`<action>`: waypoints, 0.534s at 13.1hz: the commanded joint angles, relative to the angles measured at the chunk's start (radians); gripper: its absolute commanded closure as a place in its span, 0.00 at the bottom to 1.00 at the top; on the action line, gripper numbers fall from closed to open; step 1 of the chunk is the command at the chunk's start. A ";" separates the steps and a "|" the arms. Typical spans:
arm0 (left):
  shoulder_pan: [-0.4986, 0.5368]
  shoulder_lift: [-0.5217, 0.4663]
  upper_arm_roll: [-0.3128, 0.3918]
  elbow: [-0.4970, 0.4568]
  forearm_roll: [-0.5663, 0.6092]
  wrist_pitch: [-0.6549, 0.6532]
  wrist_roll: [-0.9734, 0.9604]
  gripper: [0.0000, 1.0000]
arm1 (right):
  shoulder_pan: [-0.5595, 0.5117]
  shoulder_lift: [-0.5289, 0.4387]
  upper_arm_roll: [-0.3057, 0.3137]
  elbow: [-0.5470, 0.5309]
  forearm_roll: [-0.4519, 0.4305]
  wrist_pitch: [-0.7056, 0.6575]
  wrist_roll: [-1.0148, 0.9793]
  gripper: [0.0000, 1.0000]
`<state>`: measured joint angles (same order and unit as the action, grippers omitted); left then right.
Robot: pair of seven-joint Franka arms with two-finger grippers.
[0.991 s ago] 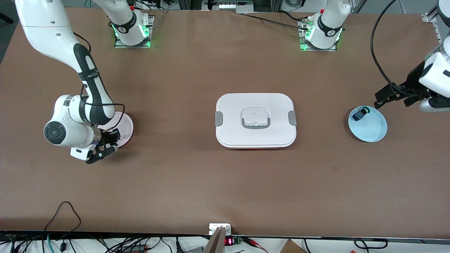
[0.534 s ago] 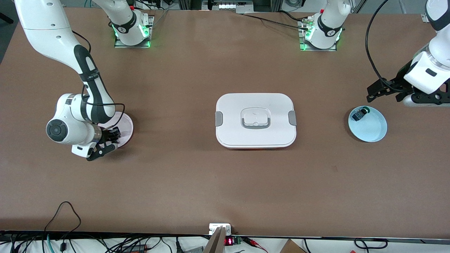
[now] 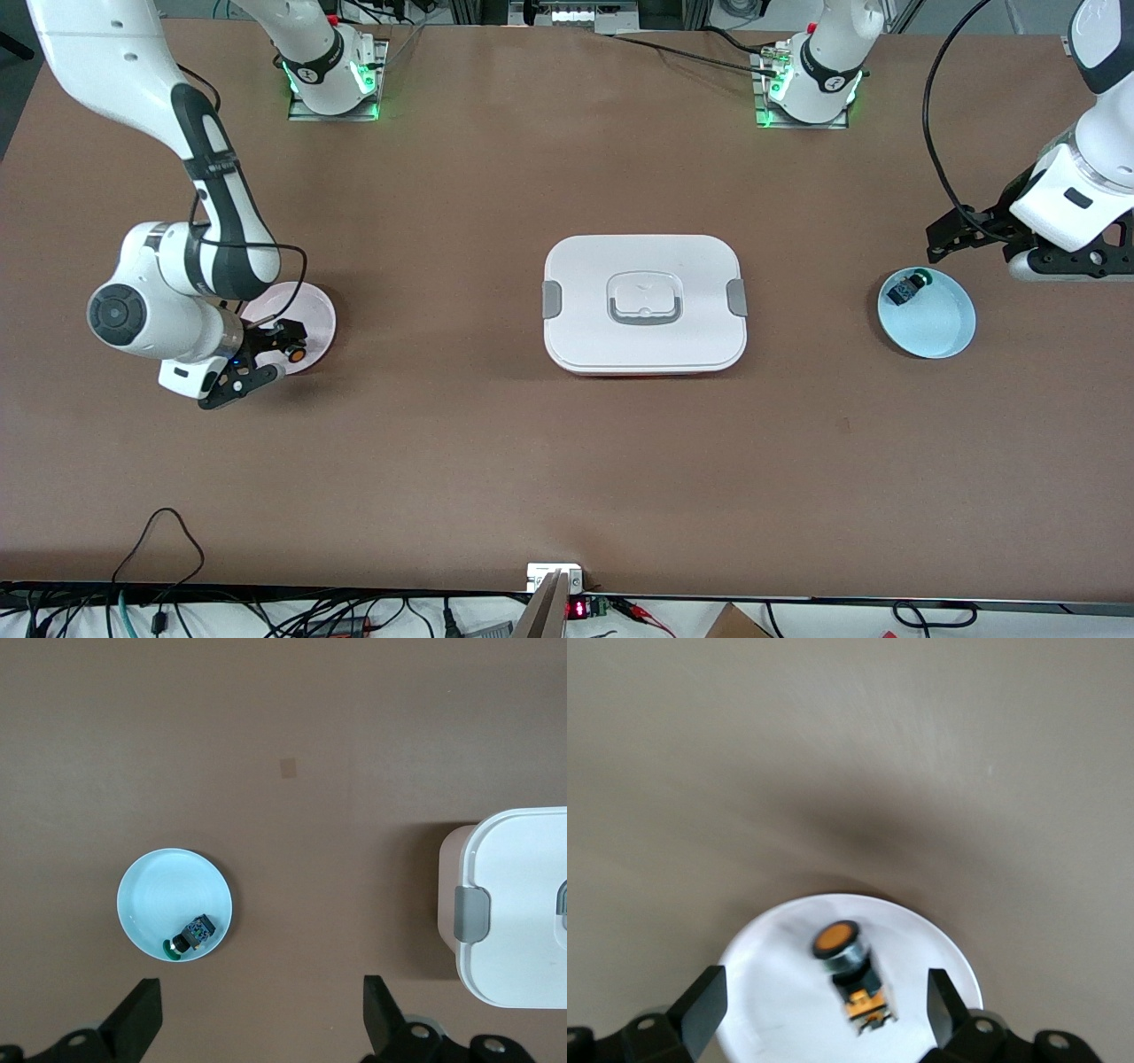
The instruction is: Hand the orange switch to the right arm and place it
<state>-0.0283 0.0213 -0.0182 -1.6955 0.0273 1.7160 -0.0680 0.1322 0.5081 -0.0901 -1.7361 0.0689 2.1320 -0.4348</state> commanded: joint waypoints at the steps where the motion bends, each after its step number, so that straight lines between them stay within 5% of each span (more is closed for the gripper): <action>1: 0.001 0.012 -0.002 0.034 0.019 -0.030 0.005 0.00 | 0.050 -0.068 0.001 0.111 -0.014 -0.170 0.089 0.00; 7: 0.001 0.012 -0.005 0.034 0.019 -0.033 -0.024 0.00 | 0.095 -0.362 0.004 0.104 -0.076 -0.412 0.209 0.00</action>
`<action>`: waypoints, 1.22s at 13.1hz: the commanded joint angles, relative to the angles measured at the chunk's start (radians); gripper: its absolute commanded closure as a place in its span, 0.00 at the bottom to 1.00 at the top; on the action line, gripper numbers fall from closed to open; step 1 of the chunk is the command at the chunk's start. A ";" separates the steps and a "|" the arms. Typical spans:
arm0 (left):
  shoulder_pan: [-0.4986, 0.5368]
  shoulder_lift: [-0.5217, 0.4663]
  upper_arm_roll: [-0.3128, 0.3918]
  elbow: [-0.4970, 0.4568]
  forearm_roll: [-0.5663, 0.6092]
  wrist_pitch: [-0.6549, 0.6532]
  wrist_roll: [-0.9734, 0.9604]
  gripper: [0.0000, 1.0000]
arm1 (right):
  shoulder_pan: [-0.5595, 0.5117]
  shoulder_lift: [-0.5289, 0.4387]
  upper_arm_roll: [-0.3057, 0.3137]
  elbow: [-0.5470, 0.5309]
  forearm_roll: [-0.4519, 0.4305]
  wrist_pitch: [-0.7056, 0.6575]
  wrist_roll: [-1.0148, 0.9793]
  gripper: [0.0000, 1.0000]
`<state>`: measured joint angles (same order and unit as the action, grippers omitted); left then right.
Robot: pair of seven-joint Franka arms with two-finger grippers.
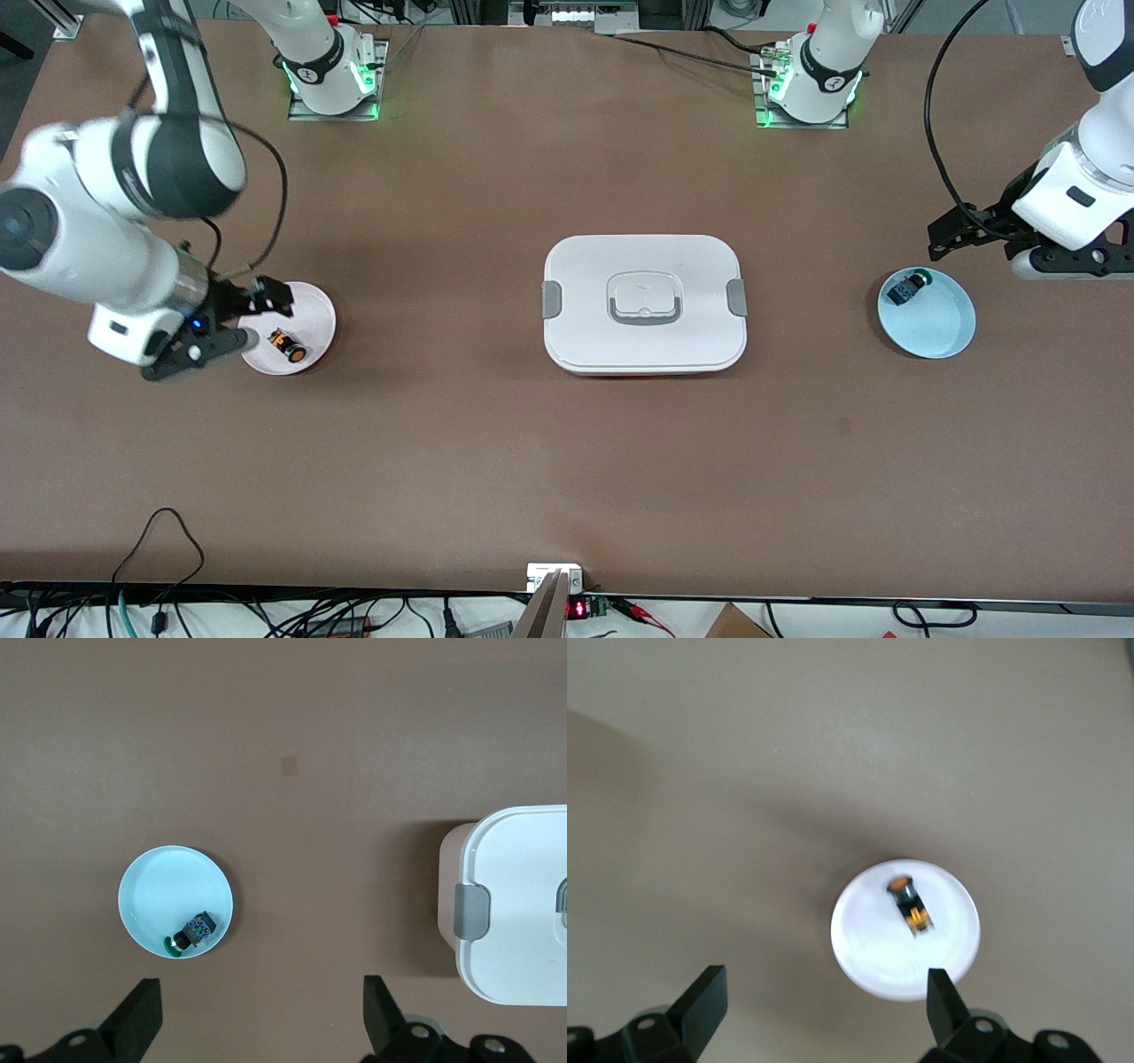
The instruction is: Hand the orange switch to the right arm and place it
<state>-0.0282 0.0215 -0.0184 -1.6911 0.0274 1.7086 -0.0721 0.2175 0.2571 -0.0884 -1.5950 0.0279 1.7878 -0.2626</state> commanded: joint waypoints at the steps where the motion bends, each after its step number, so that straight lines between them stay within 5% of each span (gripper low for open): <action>1: -0.001 0.012 -0.005 0.030 0.019 -0.036 -0.040 0.00 | 0.010 -0.155 0.004 -0.040 -0.036 -0.112 0.052 0.00; 8: -0.004 0.012 -0.006 0.037 0.019 -0.047 -0.046 0.00 | 0.005 -0.386 0.004 -0.174 -0.036 -0.194 0.137 0.00; 16: -0.004 0.012 -0.005 0.036 0.019 -0.050 -0.046 0.00 | 0.002 -0.286 -0.004 -0.054 -0.029 -0.194 0.129 0.00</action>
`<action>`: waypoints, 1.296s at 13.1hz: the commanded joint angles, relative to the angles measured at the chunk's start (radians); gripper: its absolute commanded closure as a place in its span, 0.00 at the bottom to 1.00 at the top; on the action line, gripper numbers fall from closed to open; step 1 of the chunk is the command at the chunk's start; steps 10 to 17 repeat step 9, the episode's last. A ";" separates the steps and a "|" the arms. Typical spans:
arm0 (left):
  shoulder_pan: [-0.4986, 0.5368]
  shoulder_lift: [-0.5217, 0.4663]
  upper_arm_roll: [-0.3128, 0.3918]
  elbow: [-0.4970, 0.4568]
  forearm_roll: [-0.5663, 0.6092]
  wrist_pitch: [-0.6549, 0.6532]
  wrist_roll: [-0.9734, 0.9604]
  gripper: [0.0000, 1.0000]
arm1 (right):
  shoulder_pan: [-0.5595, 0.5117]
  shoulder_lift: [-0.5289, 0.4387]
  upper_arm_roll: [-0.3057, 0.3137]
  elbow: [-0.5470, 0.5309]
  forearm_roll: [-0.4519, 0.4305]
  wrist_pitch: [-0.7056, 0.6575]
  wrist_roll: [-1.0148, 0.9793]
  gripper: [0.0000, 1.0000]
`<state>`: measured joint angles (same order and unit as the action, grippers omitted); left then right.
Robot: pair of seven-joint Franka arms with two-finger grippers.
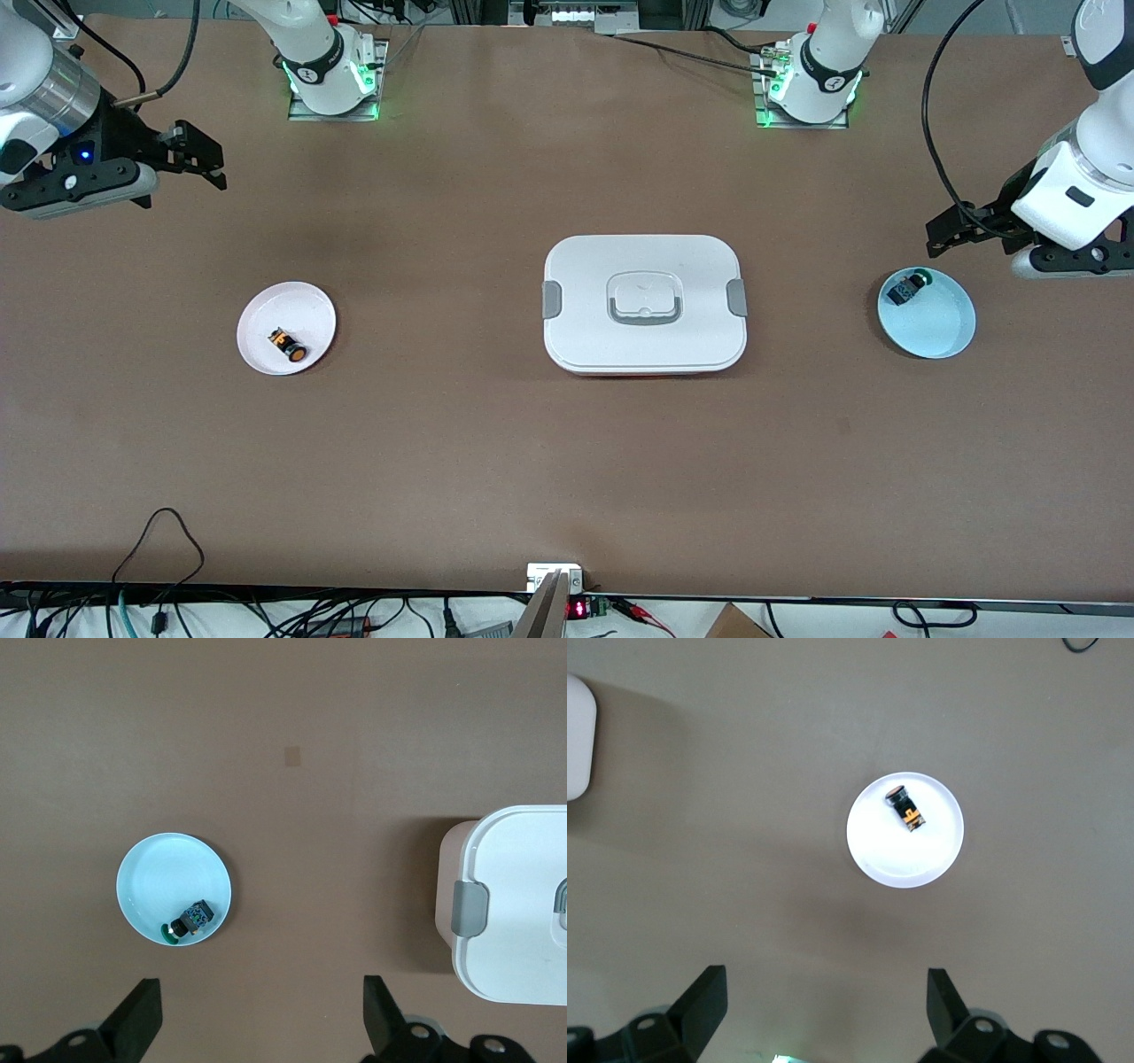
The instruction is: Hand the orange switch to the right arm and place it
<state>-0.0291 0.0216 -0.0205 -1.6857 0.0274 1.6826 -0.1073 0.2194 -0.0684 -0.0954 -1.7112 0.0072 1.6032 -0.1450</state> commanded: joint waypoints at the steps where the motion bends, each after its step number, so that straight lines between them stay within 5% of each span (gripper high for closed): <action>1: -0.003 0.012 -0.002 0.032 0.019 -0.024 -0.011 0.00 | 0.002 0.041 0.006 0.065 -0.013 -0.008 0.012 0.00; 17: -0.003 0.012 -0.002 0.032 0.019 -0.024 -0.011 0.00 | -0.008 0.058 0.006 0.064 0.000 -0.008 0.006 0.00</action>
